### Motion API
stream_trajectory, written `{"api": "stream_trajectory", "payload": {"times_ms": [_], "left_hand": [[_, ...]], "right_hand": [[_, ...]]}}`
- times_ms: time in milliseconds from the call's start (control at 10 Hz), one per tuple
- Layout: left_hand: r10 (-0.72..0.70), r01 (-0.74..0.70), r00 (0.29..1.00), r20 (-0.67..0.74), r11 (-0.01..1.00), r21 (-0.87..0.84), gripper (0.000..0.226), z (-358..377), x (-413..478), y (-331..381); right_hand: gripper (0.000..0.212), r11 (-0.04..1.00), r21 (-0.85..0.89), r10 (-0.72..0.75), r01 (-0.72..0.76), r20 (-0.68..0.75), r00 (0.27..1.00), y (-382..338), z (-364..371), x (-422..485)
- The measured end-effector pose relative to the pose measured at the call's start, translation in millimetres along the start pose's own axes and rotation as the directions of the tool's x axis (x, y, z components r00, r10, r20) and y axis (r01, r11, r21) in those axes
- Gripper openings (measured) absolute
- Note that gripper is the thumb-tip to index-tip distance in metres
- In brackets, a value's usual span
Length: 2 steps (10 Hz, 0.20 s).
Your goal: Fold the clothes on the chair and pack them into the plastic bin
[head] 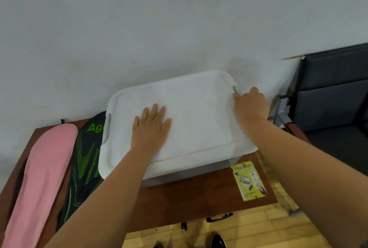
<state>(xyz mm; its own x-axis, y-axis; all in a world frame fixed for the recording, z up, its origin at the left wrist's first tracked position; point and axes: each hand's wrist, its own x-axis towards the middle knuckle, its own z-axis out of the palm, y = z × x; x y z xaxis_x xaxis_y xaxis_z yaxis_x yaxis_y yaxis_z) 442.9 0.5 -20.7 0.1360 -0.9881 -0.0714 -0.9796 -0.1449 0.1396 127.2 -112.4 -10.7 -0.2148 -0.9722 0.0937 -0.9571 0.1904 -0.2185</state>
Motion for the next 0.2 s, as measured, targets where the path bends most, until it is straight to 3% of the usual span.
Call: {"api": "stream_trajectory", "payload": {"times_ms": [100,200], "left_hand": [[-0.002,0.002,0.999,0.041,1.000,0.002,0.066,-2,-1,1],[0.000,0.010,0.989,0.146,0.997,-0.071,0.067,-18,7,2]], "right_hand": [[0.066,0.999,-0.043,0.010,-0.008,0.042,0.999,-3,-5,-4],[0.050,0.996,-0.083,0.053,-0.039,0.174,0.983,-12,-12,1]]}}
